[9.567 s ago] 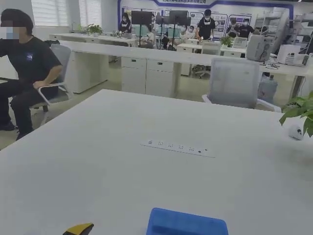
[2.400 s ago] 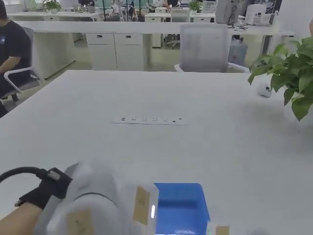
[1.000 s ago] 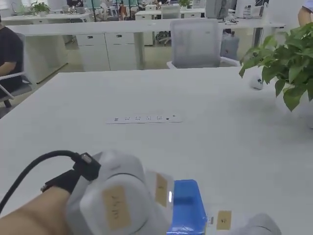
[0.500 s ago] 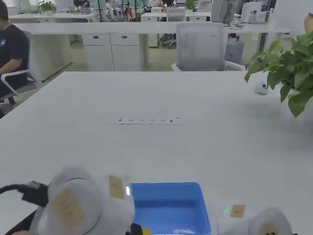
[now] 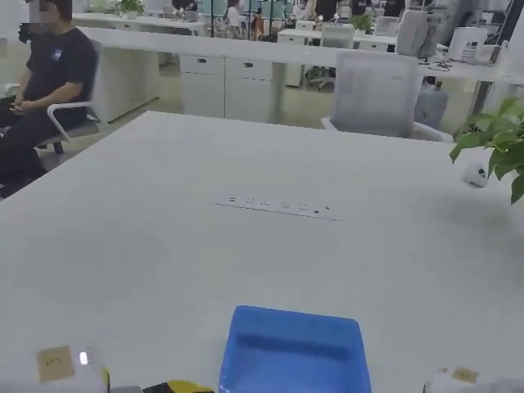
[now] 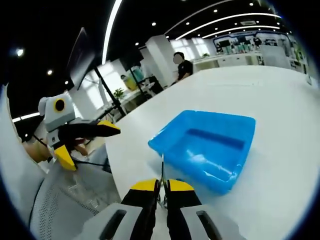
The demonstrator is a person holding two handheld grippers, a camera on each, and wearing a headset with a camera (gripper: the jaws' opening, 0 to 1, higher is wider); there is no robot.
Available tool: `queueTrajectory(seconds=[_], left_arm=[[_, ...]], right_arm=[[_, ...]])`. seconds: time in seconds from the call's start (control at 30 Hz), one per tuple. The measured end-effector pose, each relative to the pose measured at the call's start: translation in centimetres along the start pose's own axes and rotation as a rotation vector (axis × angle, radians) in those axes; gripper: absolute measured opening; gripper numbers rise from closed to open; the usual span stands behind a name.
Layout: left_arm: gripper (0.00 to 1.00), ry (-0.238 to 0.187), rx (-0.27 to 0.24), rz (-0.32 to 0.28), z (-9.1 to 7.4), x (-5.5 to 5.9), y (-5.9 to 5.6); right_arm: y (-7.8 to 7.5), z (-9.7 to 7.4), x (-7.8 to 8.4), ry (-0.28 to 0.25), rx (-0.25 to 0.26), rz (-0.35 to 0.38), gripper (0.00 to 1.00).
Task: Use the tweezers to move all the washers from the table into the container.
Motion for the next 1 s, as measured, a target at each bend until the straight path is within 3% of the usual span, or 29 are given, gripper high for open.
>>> queueTrajectory(seconds=[0.13,0.27,0.37,0.43,0.53,0.63,0.8,1.0], left_arm=[[0.71,-0.001,-0.055,0.109,0.1,-0.2,0.1],[0.72,-0.030,-0.085,0.113,-0.4,-0.3,0.4],[0.84,-0.031,-0.119,0.079,-0.6,-0.1,1.2],[0.90,-0.052,-0.123,0.052,-0.7,-0.4,1.4],[0.93,-0.082,-0.176,0.081,-1.2,-0.8,1.8],[0.96,-0.110,-0.203,0.061,-1.5,-1.1,2.1],[0.99,-0.135,-0.276,0.108,-2.1,-1.5,2.6],[0.99,-0.124,-0.271,0.149,-1.9,-1.5,2.4]], right_arm=[[0.2,-1.2,-0.6,-0.033,0.007,0.026,0.03],[0.2,-2.4,-1.2,-0.039,0.023,0.017,0.03],[0.3,-3.1,-2.0,-0.040,0.039,-0.014,0.03],[0.2,-3.6,-2.8,-0.043,0.054,-0.052,0.03],[0.4,-4.3,-4.1,-0.055,0.066,-0.088,0.03],[0.4,-4.9,-5.5,-0.087,0.068,-0.100,0.03],[-0.6,-4.7,-7.4,-0.130,0.087,-0.104,0.03],[-2.3,-3.3,-8.0,-0.110,0.122,-0.128,0.03]])
Point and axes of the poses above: the centre of the closed fingertips' face, and the gripper's own axes: z roughly forward along the fingers, y roughly to its left, x roughly out of its underside, the point moved 5 cm from there along -z, roughly backward along the fingers, and after that the axes turned 4 degrees about z, right-handed, at the moved point
